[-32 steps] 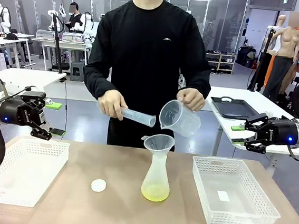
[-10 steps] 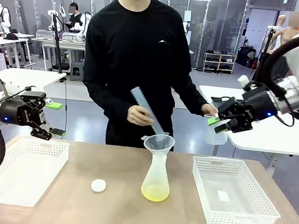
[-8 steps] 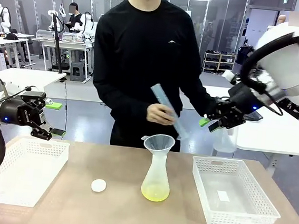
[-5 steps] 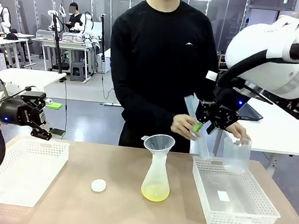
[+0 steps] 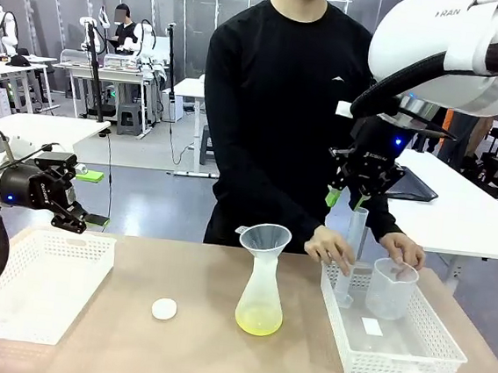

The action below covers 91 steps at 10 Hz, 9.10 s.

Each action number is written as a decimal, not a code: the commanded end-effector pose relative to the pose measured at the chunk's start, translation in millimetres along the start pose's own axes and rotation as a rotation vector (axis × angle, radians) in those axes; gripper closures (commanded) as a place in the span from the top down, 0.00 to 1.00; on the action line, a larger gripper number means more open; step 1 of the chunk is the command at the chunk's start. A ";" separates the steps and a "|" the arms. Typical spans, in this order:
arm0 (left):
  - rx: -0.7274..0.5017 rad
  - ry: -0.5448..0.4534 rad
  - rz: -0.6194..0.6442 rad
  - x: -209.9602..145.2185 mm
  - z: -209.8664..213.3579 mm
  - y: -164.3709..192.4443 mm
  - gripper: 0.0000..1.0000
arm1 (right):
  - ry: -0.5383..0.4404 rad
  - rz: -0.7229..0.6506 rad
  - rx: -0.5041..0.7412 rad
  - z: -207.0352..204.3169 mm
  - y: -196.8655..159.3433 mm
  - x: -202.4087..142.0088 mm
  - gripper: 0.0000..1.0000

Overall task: Prepare the solutions needed for the experiment.
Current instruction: Once the solution is in the Big flask , pick up the Plastic Funnel and place it back into the right Organizing basket.

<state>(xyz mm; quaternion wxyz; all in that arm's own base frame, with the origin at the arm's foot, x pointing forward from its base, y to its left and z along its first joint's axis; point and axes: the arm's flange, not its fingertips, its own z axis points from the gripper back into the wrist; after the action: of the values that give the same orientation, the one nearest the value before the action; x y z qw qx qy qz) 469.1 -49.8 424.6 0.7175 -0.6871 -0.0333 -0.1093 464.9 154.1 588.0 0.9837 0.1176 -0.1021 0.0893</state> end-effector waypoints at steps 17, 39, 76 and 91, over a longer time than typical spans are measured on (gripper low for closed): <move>-0.011 0.003 -0.002 0.0 0.3 -2.5 1.00 | 0.053 -0.151 0.006 -63.1 47.6 22.2 0.48; -0.011 0.003 -0.002 0.0 0.3 -2.5 1.00 | 0.152 -0.262 0.223 -136.1 20.8 23.5 0.00; -0.011 0.003 -0.002 0.0 0.3 -2.5 1.00 | 0.023 -0.333 0.174 16.4 -140.1 -49.9 0.00; -0.011 0.003 -0.002 0.0 0.3 -2.5 1.00 | 0.346 -0.768 0.107 -125.1 -197.8 -18.8 0.04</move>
<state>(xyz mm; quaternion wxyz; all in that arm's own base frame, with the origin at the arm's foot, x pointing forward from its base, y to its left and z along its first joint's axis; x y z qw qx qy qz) 469.0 -49.5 424.7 0.7175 -0.6872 -0.0335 -0.1092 502.0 -7.4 417.7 0.9426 0.1945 0.1325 -0.2369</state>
